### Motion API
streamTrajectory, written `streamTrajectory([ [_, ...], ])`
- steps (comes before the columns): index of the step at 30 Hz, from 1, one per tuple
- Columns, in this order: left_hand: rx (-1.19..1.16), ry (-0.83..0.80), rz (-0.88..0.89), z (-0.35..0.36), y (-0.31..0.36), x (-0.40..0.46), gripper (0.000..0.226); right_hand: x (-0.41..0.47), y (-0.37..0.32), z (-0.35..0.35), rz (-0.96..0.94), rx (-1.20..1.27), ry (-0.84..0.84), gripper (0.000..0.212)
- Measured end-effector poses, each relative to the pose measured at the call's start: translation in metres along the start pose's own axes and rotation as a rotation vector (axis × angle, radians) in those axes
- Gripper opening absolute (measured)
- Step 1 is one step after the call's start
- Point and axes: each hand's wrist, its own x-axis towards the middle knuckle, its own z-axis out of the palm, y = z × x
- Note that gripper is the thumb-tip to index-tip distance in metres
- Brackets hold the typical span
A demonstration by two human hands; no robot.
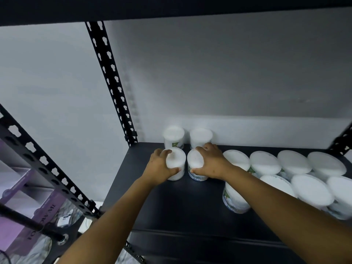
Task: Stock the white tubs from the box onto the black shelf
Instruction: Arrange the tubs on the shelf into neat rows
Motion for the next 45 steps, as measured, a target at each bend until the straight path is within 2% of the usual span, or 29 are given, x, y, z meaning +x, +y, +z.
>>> streamTrajectory([
  [14, 0.002, -0.012, 0.028, 0.015, 0.014, -0.004, 0.079, -0.018, 0.010, -0.001, 0.049, -0.117, 0.084, 0.083],
  [21, 0.002, -0.011, 0.024, 0.019, 0.016, -0.006, 0.081, -0.021, 0.011, -0.001, 0.060, -0.135, 0.087, 0.092],
  [24, 0.042, 0.041, 0.031, 0.021, 0.017, -0.009, 0.083, -0.025, 0.014, -0.003, 0.026, -0.110, 0.079, 0.095],
  [29, 0.092, 0.084, 0.047, 0.024, 0.018, -0.013, 0.068, -0.036, 0.018, -0.003, -0.100, -0.083, 0.018, 0.074],
  [35, 0.034, 0.066, 0.049, 0.023, 0.016, -0.014, 0.062, -0.041, 0.015, 0.001, -0.116, -0.083, 0.045, 0.055],
  [45, 0.044, 0.038, 0.041, 0.018, 0.019, -0.016, 0.060, -0.046, 0.014, 0.003, -0.104, -0.099, 0.054, 0.061],
])
